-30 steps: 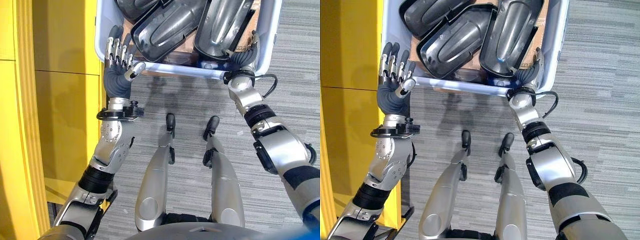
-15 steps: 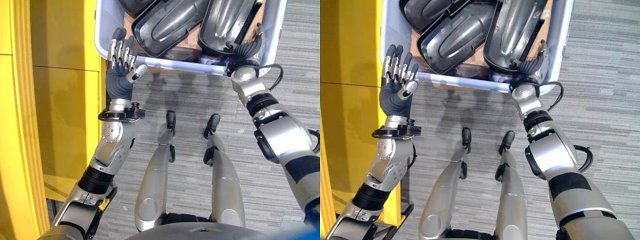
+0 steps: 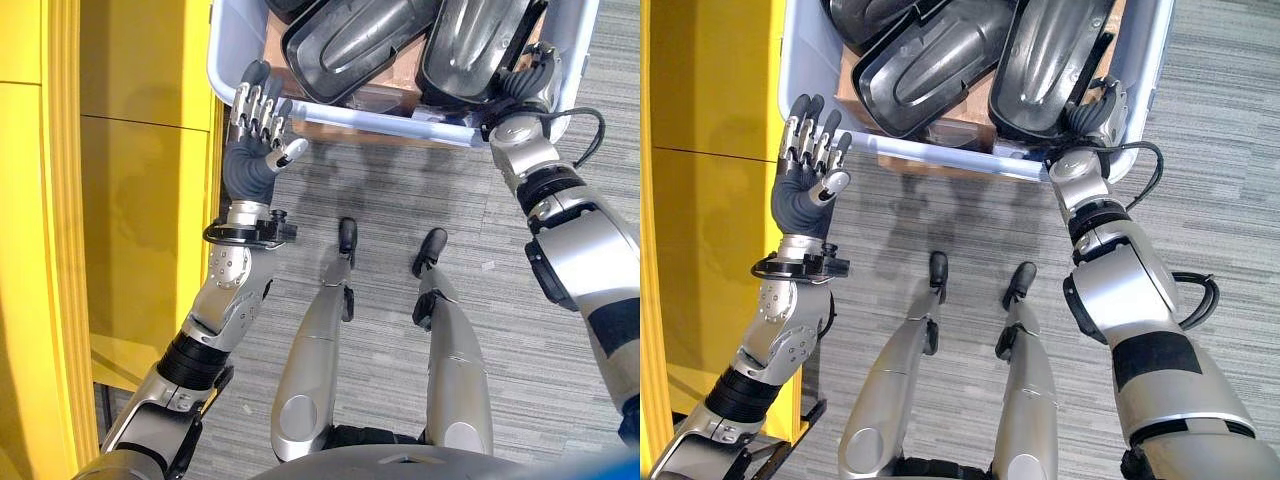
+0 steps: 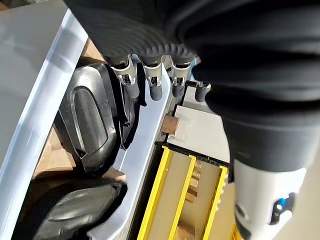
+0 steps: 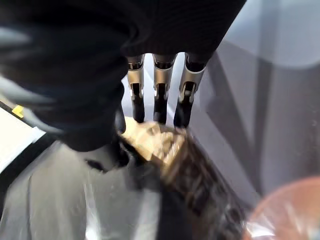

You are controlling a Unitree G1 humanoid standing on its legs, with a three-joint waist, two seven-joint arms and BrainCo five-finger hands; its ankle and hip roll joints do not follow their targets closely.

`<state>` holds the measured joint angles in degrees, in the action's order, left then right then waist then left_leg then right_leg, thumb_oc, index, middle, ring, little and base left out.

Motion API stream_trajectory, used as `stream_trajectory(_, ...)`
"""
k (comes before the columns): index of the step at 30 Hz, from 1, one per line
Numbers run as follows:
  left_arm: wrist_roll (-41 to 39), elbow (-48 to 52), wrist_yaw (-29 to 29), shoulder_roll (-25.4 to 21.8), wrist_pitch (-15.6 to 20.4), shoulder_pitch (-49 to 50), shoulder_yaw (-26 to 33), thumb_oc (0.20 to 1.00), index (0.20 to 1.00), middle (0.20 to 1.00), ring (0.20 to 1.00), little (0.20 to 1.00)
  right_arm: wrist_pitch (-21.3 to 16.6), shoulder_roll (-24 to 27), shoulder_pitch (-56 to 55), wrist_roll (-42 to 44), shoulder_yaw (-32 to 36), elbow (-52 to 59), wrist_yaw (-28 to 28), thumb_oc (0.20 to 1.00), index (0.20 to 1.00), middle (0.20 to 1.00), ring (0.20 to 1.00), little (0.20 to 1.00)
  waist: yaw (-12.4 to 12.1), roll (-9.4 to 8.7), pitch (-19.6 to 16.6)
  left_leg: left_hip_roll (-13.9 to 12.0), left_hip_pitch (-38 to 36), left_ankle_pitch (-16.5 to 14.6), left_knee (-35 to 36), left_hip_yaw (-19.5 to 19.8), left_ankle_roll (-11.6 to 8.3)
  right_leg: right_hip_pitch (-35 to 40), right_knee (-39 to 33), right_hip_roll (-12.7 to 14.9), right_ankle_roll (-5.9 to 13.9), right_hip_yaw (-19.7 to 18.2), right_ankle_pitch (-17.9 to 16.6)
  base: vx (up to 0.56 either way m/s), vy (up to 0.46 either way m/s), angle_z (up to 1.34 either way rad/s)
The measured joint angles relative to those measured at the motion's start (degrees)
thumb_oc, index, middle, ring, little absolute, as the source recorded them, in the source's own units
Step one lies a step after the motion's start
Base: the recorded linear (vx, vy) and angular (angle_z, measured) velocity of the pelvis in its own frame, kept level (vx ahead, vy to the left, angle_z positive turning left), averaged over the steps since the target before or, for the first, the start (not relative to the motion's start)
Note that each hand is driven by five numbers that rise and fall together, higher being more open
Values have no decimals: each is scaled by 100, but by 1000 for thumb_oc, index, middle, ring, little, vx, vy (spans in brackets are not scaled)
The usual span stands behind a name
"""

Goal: Move parts from the plastic box to the shelf.

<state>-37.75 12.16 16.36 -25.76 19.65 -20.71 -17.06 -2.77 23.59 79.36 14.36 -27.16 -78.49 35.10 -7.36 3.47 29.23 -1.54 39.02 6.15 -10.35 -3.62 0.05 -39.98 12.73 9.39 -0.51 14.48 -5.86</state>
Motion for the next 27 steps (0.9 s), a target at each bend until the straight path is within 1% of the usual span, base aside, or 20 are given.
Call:
stream_trajectory(8,-2,-1,-22,0,0,-7,0,1000,1000,1000,1000,1000,110,4,28,-2,3,-6,-168,200,200,200,200,200,-3,8,-4,0,-88,19,-2,-1,19,73,22,2,-3,4,0,0,0,0)
stream_trajectory(11,-10,-1,-32,-1,-5,29,1,1000,1000,1000,1000,1000,118,5,-94,-2,133,-14,-286,200,200,200,200,200,-14,20,-11,-5,-215,23,9,-1,15,199,20,-1,-8,9,5,0,0,0)
stream_trajectory(16,-122,-1,-109,-9,-6,20,2,1000,1000,1000,1000,1000,125,103,-224,16,282,-11,-409,200,200,200,200,200,-50,101,-59,-5,-285,22,21,21,13,279,16,3,-10,42,18,-5,-7,3)
stream_trajectory(21,-162,-13,-212,-19,-20,100,5,1000,1000,1000,1000,1000,120,101,-395,255,412,139,-538,200,200,200,200,200,-41,102,-60,-7,-424,22,29,20,11,423,6,-1,-10,42,19,0,0,0)
stream_trajectory(24,-165,-15,-235,-99,-20,192,20,1000,1000,1000,1000,1000,109,81,-576,518,478,473,-571,200,200,200,200,200,14,101,-60,-15,-501,22,33,17,11,519,-54,-19,-2,41,10,-4,-7,-1)
stream_trajectory(27,-167,-15,-260,-209,-25,302,54,1000,1000,1000,1000,1000,91,60,-916,705,510,1310,-553,200,200,200,200,200,82,98,-59,-28,-581,22,46,-6,11,604,-102,-39,-2,36,-6,-1,-5,-1)
